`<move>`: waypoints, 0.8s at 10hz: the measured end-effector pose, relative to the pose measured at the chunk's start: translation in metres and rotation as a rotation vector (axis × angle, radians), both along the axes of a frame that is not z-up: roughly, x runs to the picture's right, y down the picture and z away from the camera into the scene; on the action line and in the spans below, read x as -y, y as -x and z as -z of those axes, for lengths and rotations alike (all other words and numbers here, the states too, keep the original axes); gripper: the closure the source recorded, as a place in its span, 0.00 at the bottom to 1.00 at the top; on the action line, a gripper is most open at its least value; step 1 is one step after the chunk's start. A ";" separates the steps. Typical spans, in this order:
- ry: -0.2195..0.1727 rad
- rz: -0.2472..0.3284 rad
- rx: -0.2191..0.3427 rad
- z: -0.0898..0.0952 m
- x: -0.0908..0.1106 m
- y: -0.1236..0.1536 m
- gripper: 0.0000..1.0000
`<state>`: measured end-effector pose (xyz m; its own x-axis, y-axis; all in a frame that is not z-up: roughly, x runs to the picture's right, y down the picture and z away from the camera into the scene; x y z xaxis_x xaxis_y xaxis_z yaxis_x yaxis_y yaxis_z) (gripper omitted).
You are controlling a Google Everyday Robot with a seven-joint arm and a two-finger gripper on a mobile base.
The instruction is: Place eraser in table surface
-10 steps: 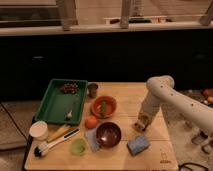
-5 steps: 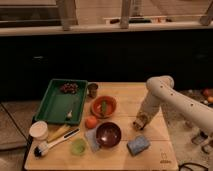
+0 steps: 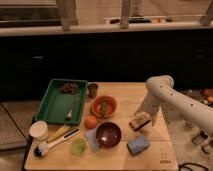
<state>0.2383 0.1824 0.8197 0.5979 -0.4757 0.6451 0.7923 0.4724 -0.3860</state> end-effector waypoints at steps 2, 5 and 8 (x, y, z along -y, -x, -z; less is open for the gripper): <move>-0.006 -0.002 0.002 -0.001 0.001 0.000 0.20; -0.016 -0.002 0.004 0.002 0.002 -0.002 0.20; -0.030 0.004 0.004 0.003 0.006 -0.001 0.20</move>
